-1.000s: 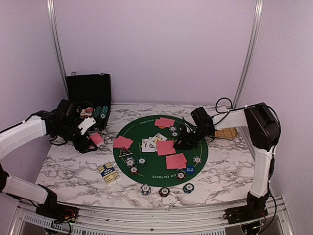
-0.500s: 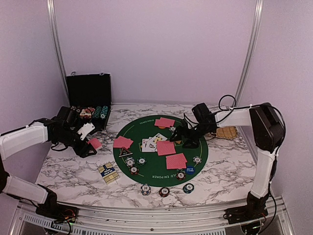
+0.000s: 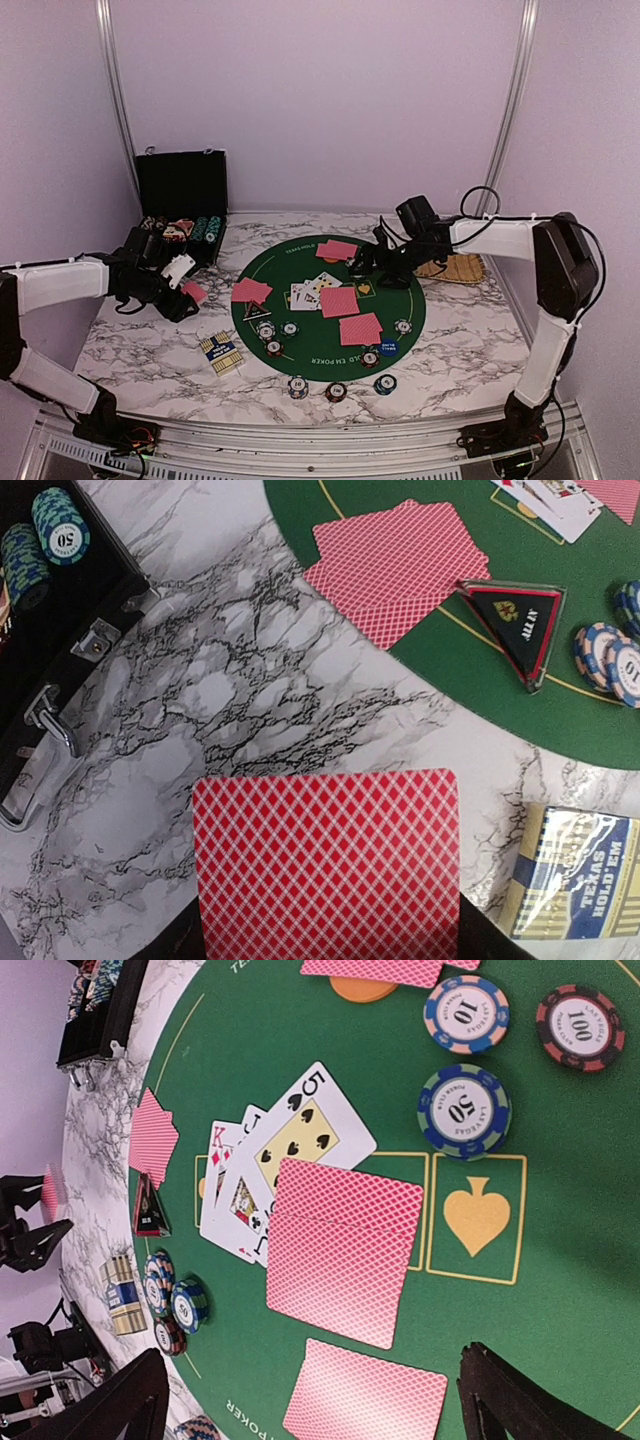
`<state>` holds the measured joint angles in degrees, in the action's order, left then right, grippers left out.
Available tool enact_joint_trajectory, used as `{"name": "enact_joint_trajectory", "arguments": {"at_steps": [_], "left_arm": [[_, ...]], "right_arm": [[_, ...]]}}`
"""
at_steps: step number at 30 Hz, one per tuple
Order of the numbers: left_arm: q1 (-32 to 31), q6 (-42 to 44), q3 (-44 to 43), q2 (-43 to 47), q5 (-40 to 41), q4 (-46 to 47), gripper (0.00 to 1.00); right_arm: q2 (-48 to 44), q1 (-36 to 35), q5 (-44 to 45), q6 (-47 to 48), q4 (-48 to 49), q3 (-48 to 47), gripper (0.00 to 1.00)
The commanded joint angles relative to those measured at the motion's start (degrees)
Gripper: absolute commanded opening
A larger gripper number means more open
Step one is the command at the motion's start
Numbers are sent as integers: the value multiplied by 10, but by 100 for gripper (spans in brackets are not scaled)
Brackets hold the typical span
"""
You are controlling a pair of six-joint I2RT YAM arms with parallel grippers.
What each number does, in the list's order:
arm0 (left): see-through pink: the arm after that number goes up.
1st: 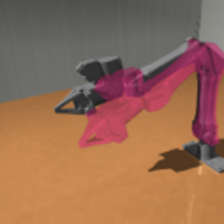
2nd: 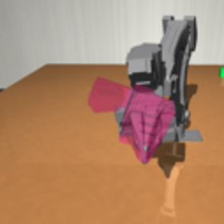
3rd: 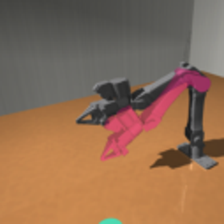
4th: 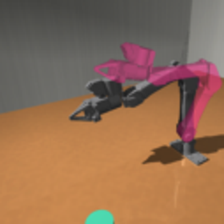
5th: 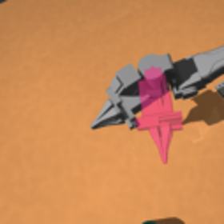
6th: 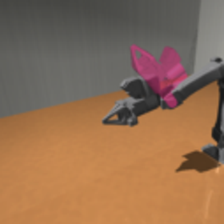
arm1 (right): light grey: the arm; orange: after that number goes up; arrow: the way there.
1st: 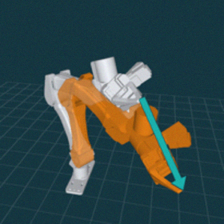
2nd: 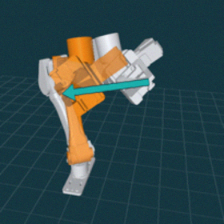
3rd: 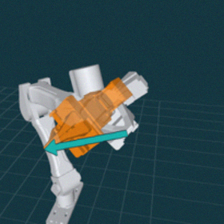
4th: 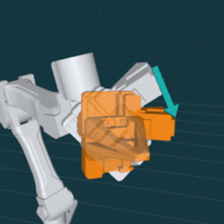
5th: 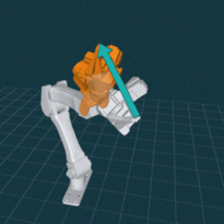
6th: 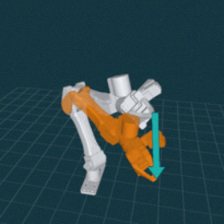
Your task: Distribute texas hold em gaming equipment
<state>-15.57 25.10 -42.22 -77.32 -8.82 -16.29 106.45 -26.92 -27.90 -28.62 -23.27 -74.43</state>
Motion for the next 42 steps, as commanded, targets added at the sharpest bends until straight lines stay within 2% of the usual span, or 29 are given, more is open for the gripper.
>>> {"name": "enact_joint_trajectory", "arguments": {"at_steps": [1,13,25,28,31,34,38,39,40,42], "left_arm": [[2,-13,-9,-58,41,33,0],[2,-2,-13,-112,22,33,0],[1,17,-2,-135,24,27,21],[1,19,2,-138,27,24,33],[2,23,7,-132,32,23,39],[2,22,10,-119,36,20,57],[1,21,14,-104,39,18,67],[0,21,16,-100,39,18,79],[0,21,17,-97,37,17,96],[1,19,17,-96,38,16,99]], "right_arm": [[-38,-12,18,-12,-2,-24,99],[-61,-20,16,-31,10,-19,99],[-63,-20,14,-35,12,-25,99],[-64,-20,14,-35,11,-26,99],[-66,-20,16,-35,9,-28,99],[-67,-20,15,-36,9,-30,99],[-68,-20,12,-39,9,-33,99],[-68,-20,12,-39,9,-33,99],[-69,-20,12,-39,9,-33,99],[-69,-20,12,-39,9,-34,99]]}}
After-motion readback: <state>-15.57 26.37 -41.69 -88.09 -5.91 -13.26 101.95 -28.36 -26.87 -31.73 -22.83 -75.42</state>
